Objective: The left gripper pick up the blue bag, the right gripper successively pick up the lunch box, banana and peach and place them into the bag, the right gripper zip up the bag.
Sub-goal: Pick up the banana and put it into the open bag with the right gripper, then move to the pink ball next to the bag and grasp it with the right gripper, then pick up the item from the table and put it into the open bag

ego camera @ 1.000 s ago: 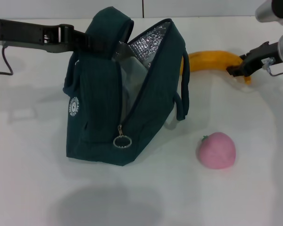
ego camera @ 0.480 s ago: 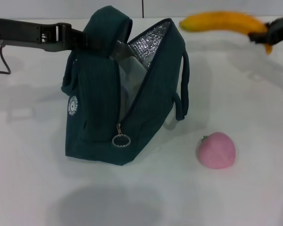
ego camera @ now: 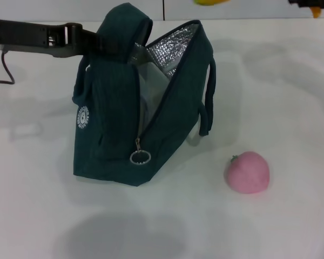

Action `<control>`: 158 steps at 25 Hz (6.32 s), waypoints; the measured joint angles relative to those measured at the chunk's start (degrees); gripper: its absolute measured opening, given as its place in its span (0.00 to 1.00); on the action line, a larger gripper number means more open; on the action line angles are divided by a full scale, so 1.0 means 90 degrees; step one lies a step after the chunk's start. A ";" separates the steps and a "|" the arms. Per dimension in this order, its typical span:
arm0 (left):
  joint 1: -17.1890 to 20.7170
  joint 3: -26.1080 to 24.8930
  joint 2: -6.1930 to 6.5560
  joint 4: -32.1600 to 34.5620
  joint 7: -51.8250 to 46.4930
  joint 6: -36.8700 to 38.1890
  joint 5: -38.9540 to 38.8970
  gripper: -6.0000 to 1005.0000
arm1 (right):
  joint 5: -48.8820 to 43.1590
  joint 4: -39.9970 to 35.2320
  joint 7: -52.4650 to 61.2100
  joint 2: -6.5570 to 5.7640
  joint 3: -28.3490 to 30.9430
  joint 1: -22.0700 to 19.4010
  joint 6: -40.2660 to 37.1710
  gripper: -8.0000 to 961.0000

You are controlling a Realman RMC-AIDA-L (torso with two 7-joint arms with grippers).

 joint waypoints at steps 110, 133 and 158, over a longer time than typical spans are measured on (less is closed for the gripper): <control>-0.0009 0.0144 -0.0093 -0.0013 0.0056 0.0029 -0.0104 0.04 | -0.0560 0.0808 0.2351 0.0364 -0.3185 0.0228 -0.2128 0.90; 0.0002 0.0143 -0.0083 -0.0012 0.0066 0.0040 -0.0113 0.04 | -0.0488 0.0755 0.2222 0.0350 -0.3524 0.0100 -0.1784 0.43; 0.0022 0.0158 -0.0094 -0.0012 0.0066 0.0049 -0.0141 0.04 | 0.2900 0.1094 0.0592 0.0261 0.0150 -0.0154 -0.3320 0.09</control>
